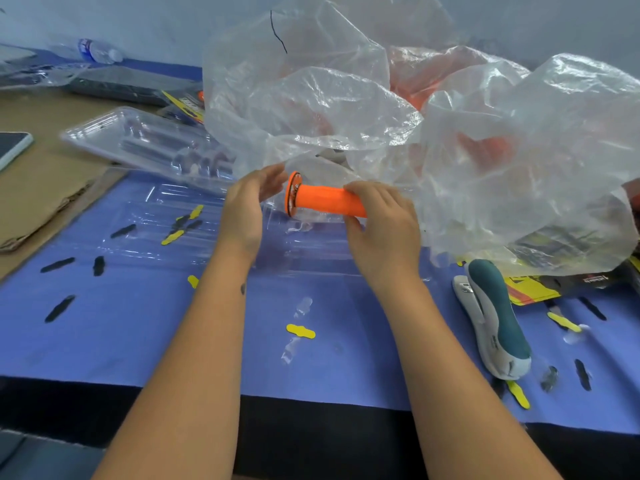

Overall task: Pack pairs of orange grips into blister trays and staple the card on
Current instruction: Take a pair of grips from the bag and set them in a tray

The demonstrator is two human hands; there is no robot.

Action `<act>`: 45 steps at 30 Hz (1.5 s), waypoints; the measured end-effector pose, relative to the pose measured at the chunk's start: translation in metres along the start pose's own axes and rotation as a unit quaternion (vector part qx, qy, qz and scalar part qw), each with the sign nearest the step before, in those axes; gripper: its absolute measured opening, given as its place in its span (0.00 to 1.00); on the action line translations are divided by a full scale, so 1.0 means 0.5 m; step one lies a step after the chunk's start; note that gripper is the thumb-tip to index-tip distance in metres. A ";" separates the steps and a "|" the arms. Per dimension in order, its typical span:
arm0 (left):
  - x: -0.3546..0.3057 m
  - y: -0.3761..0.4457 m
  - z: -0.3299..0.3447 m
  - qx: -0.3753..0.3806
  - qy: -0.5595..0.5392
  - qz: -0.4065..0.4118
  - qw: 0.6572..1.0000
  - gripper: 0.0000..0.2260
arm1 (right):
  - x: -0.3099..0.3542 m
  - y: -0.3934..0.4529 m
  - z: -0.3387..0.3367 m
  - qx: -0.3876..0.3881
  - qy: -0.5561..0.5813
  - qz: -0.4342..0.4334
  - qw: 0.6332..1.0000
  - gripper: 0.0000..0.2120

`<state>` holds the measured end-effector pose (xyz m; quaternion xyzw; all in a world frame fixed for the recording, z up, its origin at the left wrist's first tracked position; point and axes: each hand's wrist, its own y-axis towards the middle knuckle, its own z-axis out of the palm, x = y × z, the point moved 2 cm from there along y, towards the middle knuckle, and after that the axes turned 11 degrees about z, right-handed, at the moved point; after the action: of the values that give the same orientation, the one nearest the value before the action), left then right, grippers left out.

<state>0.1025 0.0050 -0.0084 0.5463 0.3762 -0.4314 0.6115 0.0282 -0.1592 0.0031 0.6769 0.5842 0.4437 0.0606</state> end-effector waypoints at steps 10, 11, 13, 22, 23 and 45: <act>0.019 -0.003 -0.001 -0.044 0.038 0.004 0.998 0.11 | 0.007 0.000 0.028 0.064 -0.064 0.068 0.994 0.18; 0.022 -0.004 0.001 -0.031 0.048 0.006 0.998 0.13 | 0.002 0.000 0.027 0.054 -0.067 0.072 0.994 0.16; 0.025 -0.006 0.003 -0.003 0.073 0.011 0.997 0.15 | -0.005 -0.002 0.025 0.041 -0.070 0.083 0.993 0.14; -0.005 -0.027 0.041 0.042 0.392 0.172 0.903 0.19 | -0.011 -0.002 0.016 0.072 -0.029 0.083 0.994 0.10; -0.012 -0.034 0.054 0.055 0.431 0.210 0.876 0.19 | -0.008 -0.003 0.008 0.058 -0.004 0.088 0.994 0.11; -0.084 -0.084 0.378 0.333 0.551 0.327 0.691 0.27 | -0.203 0.143 -0.347 -0.051 0.264 0.273 0.924 0.17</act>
<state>0.0465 -0.1793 0.0388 0.9422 0.2750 0.0780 0.1747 -0.0279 -0.3432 0.0962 0.6643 0.3484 0.6348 -0.1852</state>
